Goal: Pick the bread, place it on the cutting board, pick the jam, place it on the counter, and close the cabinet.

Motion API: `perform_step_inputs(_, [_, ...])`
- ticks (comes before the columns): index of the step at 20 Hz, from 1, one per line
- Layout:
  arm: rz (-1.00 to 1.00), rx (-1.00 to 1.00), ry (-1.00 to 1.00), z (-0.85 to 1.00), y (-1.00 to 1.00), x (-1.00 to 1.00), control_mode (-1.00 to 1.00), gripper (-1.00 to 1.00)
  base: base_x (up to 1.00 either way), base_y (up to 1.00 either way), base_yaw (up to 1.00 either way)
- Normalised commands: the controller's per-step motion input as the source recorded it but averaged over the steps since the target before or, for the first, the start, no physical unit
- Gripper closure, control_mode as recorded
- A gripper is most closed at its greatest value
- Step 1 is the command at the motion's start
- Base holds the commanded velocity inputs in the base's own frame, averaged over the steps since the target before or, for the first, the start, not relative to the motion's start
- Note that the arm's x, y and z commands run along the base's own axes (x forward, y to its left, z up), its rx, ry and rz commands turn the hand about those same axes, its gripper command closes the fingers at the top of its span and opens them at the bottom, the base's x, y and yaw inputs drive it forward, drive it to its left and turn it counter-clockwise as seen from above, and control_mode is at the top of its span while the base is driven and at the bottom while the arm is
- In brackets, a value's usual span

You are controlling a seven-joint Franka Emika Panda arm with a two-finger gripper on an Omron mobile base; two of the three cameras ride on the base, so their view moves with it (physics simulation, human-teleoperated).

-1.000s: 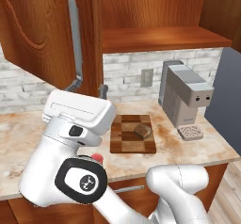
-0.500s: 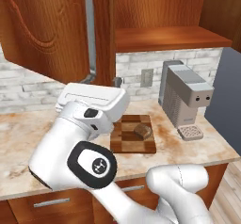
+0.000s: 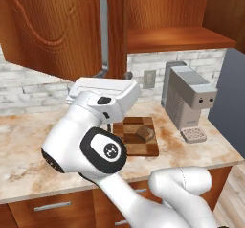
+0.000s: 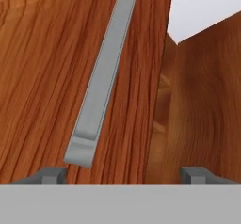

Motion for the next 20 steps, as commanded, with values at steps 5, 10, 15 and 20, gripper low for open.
perform_step_inputs(5, [0.0, 0.01, 0.0, -0.19, -0.28, 0.57, -1.0, -1.0, 0.0, 0.0, 0.0])
perform_step_inputs(10, [0.01, 0.04, 0.0, -0.13, -0.39, 0.68, -1.0, -1.0, 0.0, 0.0, 0.0])
perform_step_inputs(15, [0.05, 0.07, 0.0, -0.11, -0.49, 0.74, -1.0, -1.0, 0.0, 0.0, 0.0])
perform_step_inputs(20, [0.06, 0.06, 0.0, -0.13, -0.47, 0.76, -1.0, -1.0, 0.0, 0.0, 0.0])
